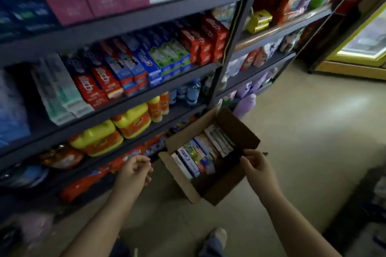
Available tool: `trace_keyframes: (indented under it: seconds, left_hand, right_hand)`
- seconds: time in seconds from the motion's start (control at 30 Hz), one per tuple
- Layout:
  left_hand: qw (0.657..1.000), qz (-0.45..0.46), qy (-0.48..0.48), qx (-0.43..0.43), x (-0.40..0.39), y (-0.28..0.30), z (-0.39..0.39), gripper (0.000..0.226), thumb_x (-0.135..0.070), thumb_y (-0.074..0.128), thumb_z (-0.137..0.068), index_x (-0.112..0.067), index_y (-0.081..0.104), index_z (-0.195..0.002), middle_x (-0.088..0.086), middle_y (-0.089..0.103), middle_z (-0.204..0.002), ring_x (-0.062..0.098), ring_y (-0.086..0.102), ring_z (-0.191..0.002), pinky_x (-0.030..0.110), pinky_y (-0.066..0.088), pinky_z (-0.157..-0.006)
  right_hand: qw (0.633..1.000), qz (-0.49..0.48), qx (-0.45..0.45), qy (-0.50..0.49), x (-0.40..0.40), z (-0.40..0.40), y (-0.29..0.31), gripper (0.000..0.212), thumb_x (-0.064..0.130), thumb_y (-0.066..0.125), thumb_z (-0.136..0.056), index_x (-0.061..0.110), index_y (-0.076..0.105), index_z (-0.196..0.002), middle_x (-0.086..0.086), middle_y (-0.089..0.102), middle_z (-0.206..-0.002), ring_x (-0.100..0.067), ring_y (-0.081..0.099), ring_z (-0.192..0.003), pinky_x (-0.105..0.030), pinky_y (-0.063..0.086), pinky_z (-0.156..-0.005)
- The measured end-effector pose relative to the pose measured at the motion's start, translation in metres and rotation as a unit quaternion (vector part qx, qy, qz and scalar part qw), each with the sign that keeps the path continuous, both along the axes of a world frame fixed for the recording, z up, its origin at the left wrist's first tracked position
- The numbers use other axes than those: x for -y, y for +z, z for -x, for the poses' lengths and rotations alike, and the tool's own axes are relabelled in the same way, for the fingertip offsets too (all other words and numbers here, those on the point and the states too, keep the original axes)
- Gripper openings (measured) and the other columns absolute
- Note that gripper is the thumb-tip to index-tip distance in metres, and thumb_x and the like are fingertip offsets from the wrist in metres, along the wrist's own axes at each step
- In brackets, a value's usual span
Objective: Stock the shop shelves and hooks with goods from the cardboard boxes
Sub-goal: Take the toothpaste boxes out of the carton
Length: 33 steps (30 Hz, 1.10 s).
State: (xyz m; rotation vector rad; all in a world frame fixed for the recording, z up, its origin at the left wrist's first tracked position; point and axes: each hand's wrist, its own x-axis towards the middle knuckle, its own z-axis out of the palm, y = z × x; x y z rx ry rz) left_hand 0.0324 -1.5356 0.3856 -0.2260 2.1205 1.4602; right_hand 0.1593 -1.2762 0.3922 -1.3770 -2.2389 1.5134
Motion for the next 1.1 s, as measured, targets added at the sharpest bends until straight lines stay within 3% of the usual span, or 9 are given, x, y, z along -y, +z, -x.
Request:
trace_keyframes:
  seconds: [0.23,0.33,0.43,0.53,0.7,0.77,0.93,1.1]
  left_hand:
    - [0.990,0.053,0.085,0.095,-0.078,-0.077,-0.051,0.022,-0.003,0.045,-0.097,-0.016,0.053,-0.081,0.009,0.057,-0.077,0.019,0.048,-0.059,0.026,0.040,-0.053]
    - [0.988,0.053,0.089,0.115,-0.101,-0.095,-0.054,0.022,-0.002,0.045,-0.096,-0.016,0.052,-0.082,0.009,0.057,-0.077,0.016,0.047,-0.057,0.020,0.041,-0.049]
    - [0.988,0.053,0.076,0.127,-0.121,-0.120,-0.044,0.019,-0.003,0.048,-0.095,-0.015,0.054,-0.083,0.006,0.058,-0.075,0.015,0.049,-0.056,0.020,0.040,-0.050]
    - [0.987,0.050,0.059,0.143,-0.141,-0.156,-0.029,0.014,-0.006,0.050,-0.095,-0.016,0.056,-0.086,0.005,0.060,-0.076,0.014,0.052,-0.057,0.018,0.042,-0.049]
    - [0.986,0.042,0.027,0.159,-0.184,-0.244,-0.003,0.015,-0.008,0.051,-0.095,-0.017,0.055,-0.083,0.005,0.059,-0.071,0.016,0.050,-0.058,0.026,0.039,-0.054]
    - [0.985,0.047,0.030,0.162,-0.202,-0.285,0.001,0.017,-0.008,0.050,-0.095,-0.017,0.054,-0.081,0.004,0.059,-0.072,0.015,0.049,-0.056,0.024,0.038,-0.052]
    - [0.983,0.056,0.038,0.170,-0.259,-0.405,0.012,0.017,-0.013,0.051,-0.095,-0.021,0.054,-0.081,0.005,0.062,-0.077,0.016,0.052,-0.057,0.026,0.039,-0.056]
    - [0.986,0.056,0.037,0.153,-0.331,-0.517,0.033,0.017,-0.009,0.052,-0.093,-0.020,0.057,-0.081,0.009,0.064,-0.084,0.021,0.058,-0.072,0.027,0.044,-0.063]
  right_hand:
    - [0.987,0.011,0.140,0.074,-0.094,-0.025,-0.090,0.030,0.029,0.058,-0.093,0.018,0.056,-0.120,0.002,0.063,-0.095,-0.013,0.062,-0.083,-0.022,0.045,-0.062]
    - [0.980,0.024,0.175,0.092,-0.114,-0.020,-0.118,0.029,0.027,0.058,-0.093,0.016,0.056,-0.120,-0.002,0.064,-0.099,-0.017,0.062,-0.087,-0.024,0.047,-0.064]
    - [0.972,0.030,0.201,0.114,-0.126,-0.007,-0.144,0.030,0.026,0.058,-0.093,0.016,0.054,-0.121,-0.001,0.061,-0.101,-0.019,0.060,-0.092,-0.031,0.050,-0.076]
    - [0.971,0.022,0.204,0.121,-0.135,0.015,-0.177,0.029,0.025,0.059,-0.092,0.016,0.055,-0.120,0.000,0.061,-0.103,-0.013,0.059,-0.090,-0.027,0.049,-0.075]
    - [0.974,0.025,0.194,0.115,-0.156,0.064,-0.254,0.029,0.024,0.057,-0.093,0.021,0.054,-0.122,0.015,0.053,-0.088,-0.002,0.055,-0.081,-0.021,0.047,-0.068]
    - [0.972,0.020,0.195,0.132,-0.168,0.079,-0.288,0.026,0.023,0.056,-0.094,0.021,0.054,-0.120,0.012,0.056,-0.093,-0.001,0.053,-0.079,-0.019,0.044,-0.066]
    - [0.959,-0.031,0.216,0.182,-0.218,0.117,-0.394,0.035,0.021,0.055,-0.095,0.016,0.049,-0.129,-0.005,0.058,-0.121,-0.018,0.059,-0.108,-0.034,0.051,-0.091]
    - [0.934,-0.089,0.249,0.242,-0.267,0.150,-0.508,0.040,0.023,0.053,-0.094,0.017,0.044,-0.133,-0.006,0.050,-0.130,-0.019,0.050,-0.117,-0.033,0.042,-0.099]
